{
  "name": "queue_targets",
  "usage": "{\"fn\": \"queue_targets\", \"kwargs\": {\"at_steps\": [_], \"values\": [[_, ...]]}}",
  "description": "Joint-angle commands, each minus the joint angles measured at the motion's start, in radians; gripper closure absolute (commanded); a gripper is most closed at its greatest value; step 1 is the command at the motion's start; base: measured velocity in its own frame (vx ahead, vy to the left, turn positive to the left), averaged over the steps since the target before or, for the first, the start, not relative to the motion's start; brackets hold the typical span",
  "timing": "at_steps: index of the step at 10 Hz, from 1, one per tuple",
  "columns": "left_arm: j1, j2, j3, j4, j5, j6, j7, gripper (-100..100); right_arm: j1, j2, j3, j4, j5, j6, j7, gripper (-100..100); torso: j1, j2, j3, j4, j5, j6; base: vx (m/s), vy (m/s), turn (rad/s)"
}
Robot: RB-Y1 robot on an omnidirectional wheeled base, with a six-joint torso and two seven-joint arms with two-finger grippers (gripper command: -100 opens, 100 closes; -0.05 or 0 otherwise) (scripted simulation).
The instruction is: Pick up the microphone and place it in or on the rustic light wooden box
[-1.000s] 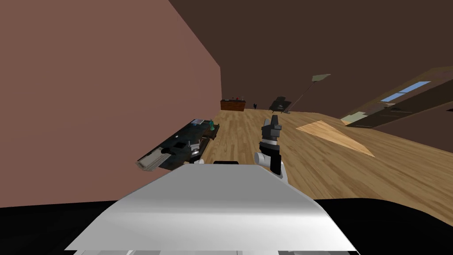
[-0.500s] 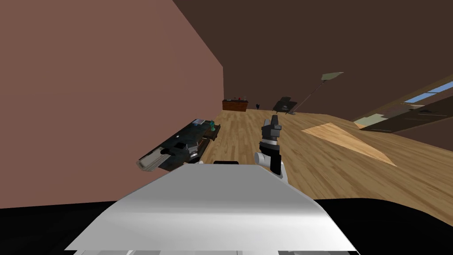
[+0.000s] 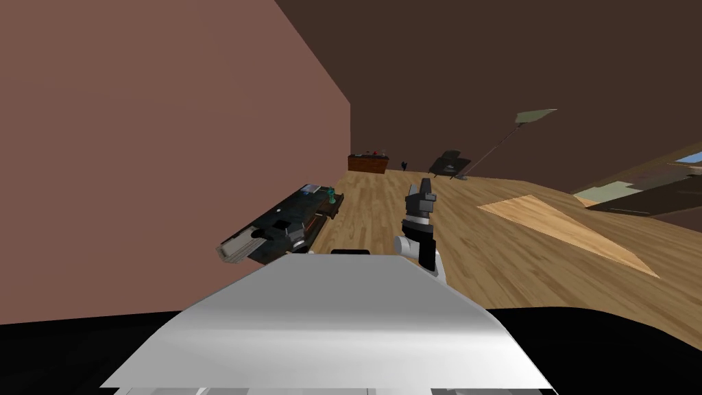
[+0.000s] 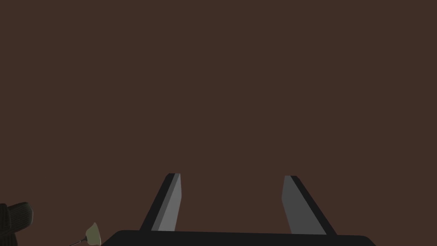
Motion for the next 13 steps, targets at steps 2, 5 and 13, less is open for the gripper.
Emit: {"fn": "queue_targets", "kwargs": {"at_steps": [2,5,13], "values": [[-0.012,-0.006,0.015,0.07,0.032,-0.036,0.047,-100,0.0,0.0,0.0,0.0,0.0,0.0,0.0,0,0.0,-0.002,-0.001,0.0,0.0,0.0,0.084,0.002,0.111],[-0.02,-0.014,0.029,0.118,0.059,-0.062,0.083,-100,0.0,0.0,0.0,0.0,0.0,0.0,0.0,0,0.001,0.0,0.0,0.0,0.0,0.0,0.045,0.014,0.067],[-0.053,-0.057,0.083,0.278,0.154,-0.154,0.208,-100,0.0,0.0,0.0,0.0,0.0,0.0,0.0,0,0.003,-0.001,-0.001,0.0,0.001,0.0,0.059,0.029,0.092]]}}
